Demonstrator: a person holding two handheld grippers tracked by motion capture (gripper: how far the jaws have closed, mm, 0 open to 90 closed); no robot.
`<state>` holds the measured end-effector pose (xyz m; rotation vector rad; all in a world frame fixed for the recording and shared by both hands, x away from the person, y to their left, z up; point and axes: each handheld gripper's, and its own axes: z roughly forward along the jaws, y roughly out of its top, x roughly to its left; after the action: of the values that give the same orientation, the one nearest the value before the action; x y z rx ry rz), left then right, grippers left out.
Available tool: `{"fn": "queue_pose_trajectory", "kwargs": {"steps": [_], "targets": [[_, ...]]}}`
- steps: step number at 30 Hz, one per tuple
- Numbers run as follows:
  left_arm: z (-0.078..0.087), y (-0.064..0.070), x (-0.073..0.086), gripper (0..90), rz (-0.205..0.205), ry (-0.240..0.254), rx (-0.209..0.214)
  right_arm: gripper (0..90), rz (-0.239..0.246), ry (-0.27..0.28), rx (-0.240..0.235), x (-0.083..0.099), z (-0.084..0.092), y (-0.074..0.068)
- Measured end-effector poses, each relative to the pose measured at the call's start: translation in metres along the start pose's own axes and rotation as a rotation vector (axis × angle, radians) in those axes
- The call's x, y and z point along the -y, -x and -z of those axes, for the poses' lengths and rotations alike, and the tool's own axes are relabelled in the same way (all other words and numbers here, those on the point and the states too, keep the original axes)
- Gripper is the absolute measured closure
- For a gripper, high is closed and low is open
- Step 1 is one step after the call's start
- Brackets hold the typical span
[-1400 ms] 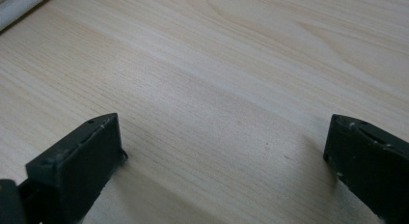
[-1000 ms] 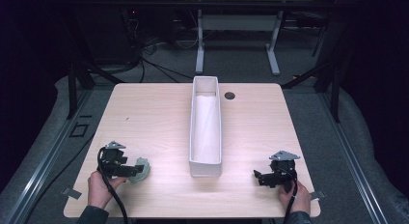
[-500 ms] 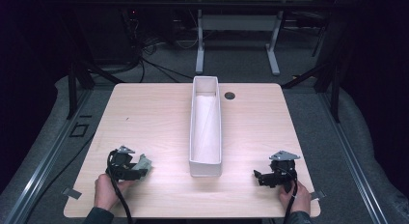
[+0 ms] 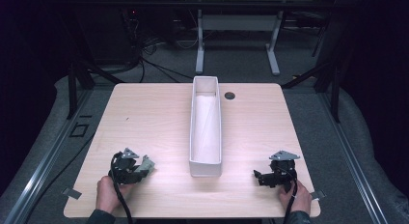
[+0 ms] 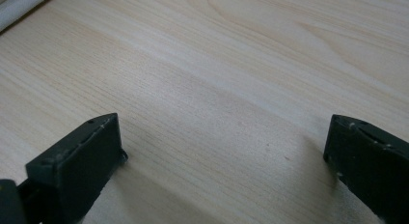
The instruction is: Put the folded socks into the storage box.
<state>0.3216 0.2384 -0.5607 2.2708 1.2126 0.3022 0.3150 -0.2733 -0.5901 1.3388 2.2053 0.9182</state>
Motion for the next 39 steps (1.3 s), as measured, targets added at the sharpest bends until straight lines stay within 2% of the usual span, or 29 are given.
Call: {"fn": "queue_pose_trajectory", "kwargs": {"steps": [5, 9, 18, 32, 39], "targets": [[0.0, 0.005, -0.002, 64.4, -0.039, -0.016, -0.03, 0.0, 0.003, -0.001, -0.01, 0.0, 0.0, 0.001], [0.0, 0.006, -0.002, 65.4, -0.041, -0.009, -0.03, 0.0, 0.004, -0.001, -0.01, 0.0, 0.0, 0.001], [0.003, 0.0, -0.002, 66.0, -0.034, 0.002, -0.001, 0.0, 0.004, -0.001, -0.012, 0.0, -0.001, 0.001], [0.027, 0.002, -0.01, 65.9, -0.06, 0.06, 0.012, 0.0, 0.004, -0.002, -0.014, -0.001, -0.001, 0.001], [0.038, 0.002, -0.015, 66.0, -0.08, 0.068, 0.016, 0.0, 0.003, -0.002, -0.015, -0.001, -0.001, 0.001]]}}
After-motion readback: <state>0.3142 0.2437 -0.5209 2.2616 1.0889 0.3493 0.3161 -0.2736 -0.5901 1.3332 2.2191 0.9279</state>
